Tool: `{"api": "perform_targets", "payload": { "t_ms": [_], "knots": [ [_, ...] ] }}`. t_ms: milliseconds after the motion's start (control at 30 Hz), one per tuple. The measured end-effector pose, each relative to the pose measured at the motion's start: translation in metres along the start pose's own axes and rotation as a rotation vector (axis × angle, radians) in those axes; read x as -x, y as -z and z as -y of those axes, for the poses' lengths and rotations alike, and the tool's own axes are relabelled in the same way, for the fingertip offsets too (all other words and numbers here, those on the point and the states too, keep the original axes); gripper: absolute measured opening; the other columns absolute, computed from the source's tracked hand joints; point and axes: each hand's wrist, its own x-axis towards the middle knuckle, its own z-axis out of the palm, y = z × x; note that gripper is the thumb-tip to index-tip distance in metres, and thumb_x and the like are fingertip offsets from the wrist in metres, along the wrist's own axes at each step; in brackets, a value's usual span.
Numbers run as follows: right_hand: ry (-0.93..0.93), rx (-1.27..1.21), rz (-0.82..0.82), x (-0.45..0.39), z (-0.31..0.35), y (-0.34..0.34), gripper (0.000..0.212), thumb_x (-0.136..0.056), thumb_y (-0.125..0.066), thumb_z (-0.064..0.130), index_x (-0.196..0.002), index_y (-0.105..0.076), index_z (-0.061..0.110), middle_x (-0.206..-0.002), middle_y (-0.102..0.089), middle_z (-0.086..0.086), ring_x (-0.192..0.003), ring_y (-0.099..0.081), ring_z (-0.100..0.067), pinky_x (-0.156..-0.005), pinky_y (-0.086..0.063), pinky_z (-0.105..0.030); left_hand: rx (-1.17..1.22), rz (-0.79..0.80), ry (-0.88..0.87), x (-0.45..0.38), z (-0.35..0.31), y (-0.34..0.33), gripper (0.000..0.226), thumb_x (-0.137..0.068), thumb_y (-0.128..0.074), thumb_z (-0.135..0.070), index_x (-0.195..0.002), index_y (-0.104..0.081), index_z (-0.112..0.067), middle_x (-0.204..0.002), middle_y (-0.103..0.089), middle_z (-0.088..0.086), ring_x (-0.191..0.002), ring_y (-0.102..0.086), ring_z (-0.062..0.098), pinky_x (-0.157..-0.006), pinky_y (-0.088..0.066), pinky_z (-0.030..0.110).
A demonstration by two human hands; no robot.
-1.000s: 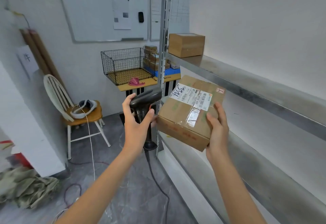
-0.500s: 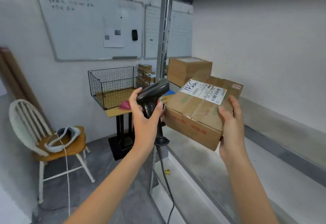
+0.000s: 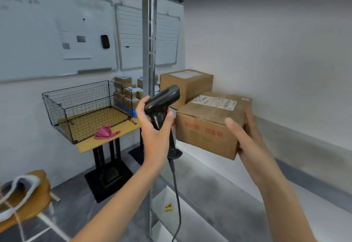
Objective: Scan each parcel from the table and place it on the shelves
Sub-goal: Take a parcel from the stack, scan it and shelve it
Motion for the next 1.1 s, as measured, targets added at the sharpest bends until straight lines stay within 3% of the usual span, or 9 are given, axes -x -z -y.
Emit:
{"api": "perform_targets", "payload": {
  "t_ms": [133, 267, 433, 600, 700, 767, 867, 967, 1100],
  "knots": [
    [-0.023, 0.256, -0.225, -0.015, -0.009, -0.020, 0.118, -0.065, -0.089, 0.055, -0.156, -0.014, 0.051, -0.157, -0.037, 0.015, -0.139, -0.044, -0.010, -0.112, -0.043, -0.037, 0.044, 0.076, 0.020, -0.025, 0.020, -0.009, 0.060, -0.094, -0.068, -0.002, -0.141, -0.036, -0.022, -0.116, -0.048, -0.048, -0.113, -0.048, -0.021, -0.090, -0.037, -0.001],
    [0.030, 0.378, -0.502, -0.039, -0.024, -0.036, 0.097, -0.076, -0.086, 0.035, -0.155, -0.029, 0.037, -0.152, -0.043, 0.009, -0.135, -0.046, -0.015, -0.102, -0.043, -0.029, 0.099, 0.124, 0.082, -0.041, 0.032, -0.015, 0.061, -0.094, -0.068, -0.002, -0.141, -0.035, -0.024, -0.126, -0.045, -0.027, -0.113, -0.048, -0.021, -0.091, -0.036, -0.001],
    [0.014, 0.395, -0.570, -0.067, -0.037, -0.039, 0.087, -0.078, -0.084, 0.039, -0.150, -0.034, 0.039, -0.147, -0.045, 0.012, -0.127, -0.046, -0.009, -0.092, -0.044, -0.019, 0.151, 0.206, 0.104, -0.056, 0.047, -0.020, 0.062, -0.094, -0.069, -0.001, -0.134, -0.035, -0.033, -0.110, -0.048, -0.053, -0.110, -0.051, -0.021, -0.089, -0.038, 0.000],
    [-0.023, 0.345, -0.530, -0.083, -0.036, -0.030, 0.083, -0.077, -0.086, 0.036, -0.144, -0.037, 0.042, -0.125, -0.046, 0.031, -0.116, -0.050, -0.003, -0.074, -0.047, -0.006, 0.207, 0.285, 0.150, -0.061, 0.053, -0.025, 0.061, -0.095, -0.069, -0.002, -0.134, -0.035, -0.036, -0.108, -0.050, -0.053, -0.107, -0.054, -0.020, -0.086, -0.039, 0.000],
    [-0.026, 0.360, -0.527, -0.087, -0.036, -0.031, 0.083, -0.077, -0.085, 0.036, -0.144, -0.037, 0.040, -0.128, -0.047, 0.029, -0.119, -0.051, -0.003, -0.086, -0.050, -0.011, 0.265, 0.311, 0.177, -0.061, 0.053, -0.028, 0.060, -0.094, -0.069, -0.004, -0.135, -0.037, -0.034, -0.114, -0.053, -0.047, -0.112, -0.058, -0.011, -0.091, -0.044, 0.006],
    [-0.030, 0.380, -0.516, -0.086, -0.034, -0.032, 0.084, -0.079, -0.084, 0.036, -0.147, -0.035, 0.039, -0.137, -0.048, 0.021, -0.126, -0.050, -0.006, -0.099, -0.049, -0.022, 0.337, 0.353, 0.222, -0.062, 0.052, -0.029, 0.060, -0.094, -0.072, -0.013, -0.135, -0.038, -0.039, -0.130, -0.056, -0.027, -0.121, -0.062, 0.014, -0.105, -0.049, 0.030],
    [0.003, 0.406, -0.486, -0.072, -0.024, -0.029, 0.084, -0.074, -0.078, 0.051, -0.143, -0.029, 0.052, -0.140, -0.041, 0.033, -0.125, -0.043, 0.016, -0.097, -0.040, -0.008, 0.371, 0.453, 0.219, -0.060, 0.046, -0.038, 0.060, -0.090, -0.070, -0.017, -0.136, -0.039, -0.042, -0.141, -0.050, -0.011, -0.124, -0.061, 0.030, -0.107, -0.047, 0.055],
    [-0.016, 0.486, -0.596, -0.034, -0.013, -0.007, 0.099, -0.071, -0.070, 0.063, -0.155, -0.021, 0.046, -0.161, -0.024, 0.024, -0.140, -0.024, 0.006, -0.114, -0.026, -0.023, 0.431, 0.559, 0.152, -0.044, 0.027, -0.060, 0.060, -0.092, -0.070, -0.010, -0.137, -0.043, -0.040, -0.138, -0.051, -0.019, -0.118, -0.064, 0.027, -0.096, -0.055, 0.056],
    [-0.039, 0.723, -0.776, 0.043, 0.007, 0.045, 0.087, -0.082, -0.062, 0.062, -0.157, -0.021, 0.043, -0.165, -0.018, 0.019, -0.143, -0.017, 0.011, -0.111, -0.019, -0.015, 0.493, 0.809, 0.094, 0.009, -0.010, -0.108, 0.059, -0.093, -0.069, -0.020, -0.133, -0.042, -0.055, -0.127, -0.059, -0.021, -0.101, -0.070, 0.027, -0.089, -0.059, 0.048]
  ]
}}
